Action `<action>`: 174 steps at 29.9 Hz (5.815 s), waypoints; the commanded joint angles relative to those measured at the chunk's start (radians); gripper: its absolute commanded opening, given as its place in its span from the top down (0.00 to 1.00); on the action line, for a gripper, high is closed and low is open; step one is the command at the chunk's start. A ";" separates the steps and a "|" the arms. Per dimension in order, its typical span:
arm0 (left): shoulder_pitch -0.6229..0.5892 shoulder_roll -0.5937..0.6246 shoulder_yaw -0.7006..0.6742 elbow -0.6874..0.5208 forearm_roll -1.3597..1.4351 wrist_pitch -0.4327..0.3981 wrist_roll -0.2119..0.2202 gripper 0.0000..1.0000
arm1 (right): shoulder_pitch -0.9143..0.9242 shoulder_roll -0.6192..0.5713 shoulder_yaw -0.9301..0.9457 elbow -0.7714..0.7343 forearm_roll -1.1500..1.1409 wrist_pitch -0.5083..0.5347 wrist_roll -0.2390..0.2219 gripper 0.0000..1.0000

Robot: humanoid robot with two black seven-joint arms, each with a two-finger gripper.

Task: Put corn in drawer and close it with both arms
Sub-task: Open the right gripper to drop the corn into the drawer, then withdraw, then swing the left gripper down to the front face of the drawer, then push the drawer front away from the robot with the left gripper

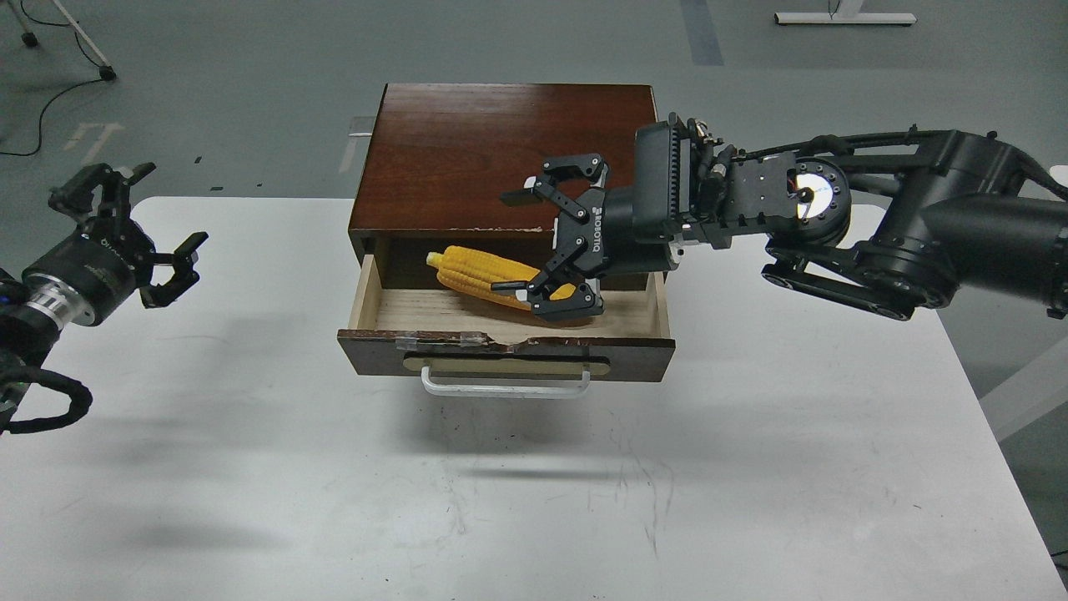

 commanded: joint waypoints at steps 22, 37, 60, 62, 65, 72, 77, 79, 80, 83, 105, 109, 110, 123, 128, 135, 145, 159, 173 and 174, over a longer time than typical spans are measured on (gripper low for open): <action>-0.020 0.018 0.005 0.028 0.008 0.000 -0.001 0.02 | -0.250 -0.348 0.406 -0.042 1.898 0.410 -0.267 0.01; -0.190 0.107 -0.002 -0.029 0.588 0.106 -0.231 0.02 | -0.717 -0.438 0.768 -0.030 1.936 0.648 -0.261 0.01; -0.141 0.459 0.188 -1.008 1.201 0.065 -0.231 1.00 | -0.821 -0.454 0.743 -0.085 1.915 0.643 -0.260 0.00; -0.140 0.447 0.189 -1.008 1.201 0.065 -0.231 1.00 | -0.823 -0.451 0.722 -0.113 1.915 0.645 -0.260 0.00; -0.130 0.436 0.204 -1.008 1.210 0.055 -0.231 1.00 | -0.823 -0.448 0.702 -0.142 1.915 0.647 -0.258 0.00; -0.074 0.385 0.282 -1.006 1.261 0.058 -0.231 1.00 | -0.815 -0.448 0.697 -0.196 1.904 0.647 -0.260 0.00; -0.055 0.301 0.305 -0.993 1.302 0.041 -0.231 1.00 | -0.815 -0.435 0.696 -0.199 1.869 0.645 -0.260 0.00; -0.054 0.278 0.305 -0.986 1.299 0.041 -0.231 1.00 | -0.815 -0.432 0.696 -0.200 1.869 0.645 -0.260 0.00; -0.055 0.247 0.304 -0.974 1.296 0.041 -0.231 1.00 | -0.812 -0.432 0.696 -0.200 1.869 0.645 -0.260 0.00; -0.057 0.194 0.299 -0.931 1.296 0.041 -0.231 1.00 | -0.806 -0.432 0.696 -0.200 1.867 0.645 -0.261 0.00; -0.095 0.008 0.302 -0.743 1.298 0.039 -0.231 1.00 | -0.800 -0.432 0.694 -0.225 1.867 0.645 -0.263 0.00; -0.095 -0.011 0.304 -0.718 1.298 0.039 -0.231 1.00 | -0.800 -0.429 0.694 -0.245 1.867 0.645 -0.263 0.00; -0.095 -0.012 0.304 -0.715 1.298 0.039 -0.231 1.00 | -0.801 -0.428 0.694 -0.245 1.867 0.645 -0.263 0.00; -0.143 -0.074 0.293 -0.660 1.296 0.039 -0.231 1.00 | -0.797 -0.417 0.682 -0.266 1.867 0.645 -0.261 0.00; -0.156 -0.109 0.296 -0.612 1.296 0.039 -0.231 1.00 | -0.798 -0.417 0.682 -0.266 1.867 0.645 -0.261 0.00; -0.169 -0.144 0.293 -0.572 1.296 0.041 -0.231 1.00 | -0.798 -0.417 0.682 -0.282 1.867 0.645 -0.261 0.00; -0.209 -0.182 0.288 -0.508 1.295 0.041 -0.231 1.00 | -0.800 -0.417 0.682 -0.282 1.867 0.645 -0.261 0.00; -0.236 -0.276 0.288 -0.388 1.295 0.045 -0.231 1.00 | -0.801 -0.420 0.682 -0.282 1.867 0.645 -0.261 0.00; -0.255 -0.339 0.287 -0.279 1.292 0.047 -0.231 1.00 | -0.803 -0.422 0.682 -0.286 1.867 0.647 -0.261 0.00; -0.259 -0.343 0.287 -0.270 1.292 0.047 -0.231 1.00 | -0.801 -0.422 0.682 -0.286 1.867 0.647 -0.261 0.00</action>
